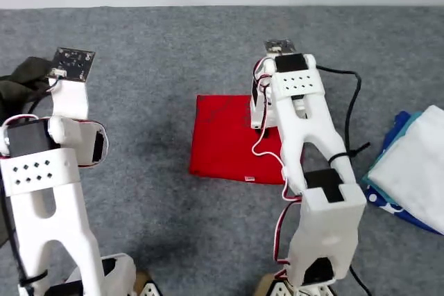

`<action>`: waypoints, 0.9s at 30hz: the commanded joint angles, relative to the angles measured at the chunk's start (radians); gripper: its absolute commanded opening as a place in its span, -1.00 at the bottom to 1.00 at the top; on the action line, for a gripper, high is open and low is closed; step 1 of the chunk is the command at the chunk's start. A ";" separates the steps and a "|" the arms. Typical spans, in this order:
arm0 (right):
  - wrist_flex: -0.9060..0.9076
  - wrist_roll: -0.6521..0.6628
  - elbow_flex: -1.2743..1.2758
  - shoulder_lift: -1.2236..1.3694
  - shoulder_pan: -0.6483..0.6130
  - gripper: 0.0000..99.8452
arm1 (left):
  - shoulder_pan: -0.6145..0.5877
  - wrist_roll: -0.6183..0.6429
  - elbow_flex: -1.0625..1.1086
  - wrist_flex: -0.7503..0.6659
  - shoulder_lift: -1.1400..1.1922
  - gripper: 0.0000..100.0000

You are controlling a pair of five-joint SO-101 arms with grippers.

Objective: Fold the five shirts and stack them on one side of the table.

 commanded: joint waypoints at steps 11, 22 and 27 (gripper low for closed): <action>-0.153 -0.052 -0.009 0.189 -0.024 -0.31 | -0.107 -0.014 -0.061 0.006 -0.021 -0.99; -0.153 0.123 -0.009 0.229 0.007 -0.98 | -0.106 -0.011 -0.061 0.009 -0.023 -0.99; -0.102 0.213 -0.009 0.134 0.058 -0.98 | -0.106 -0.014 -0.061 0.009 -0.026 -0.99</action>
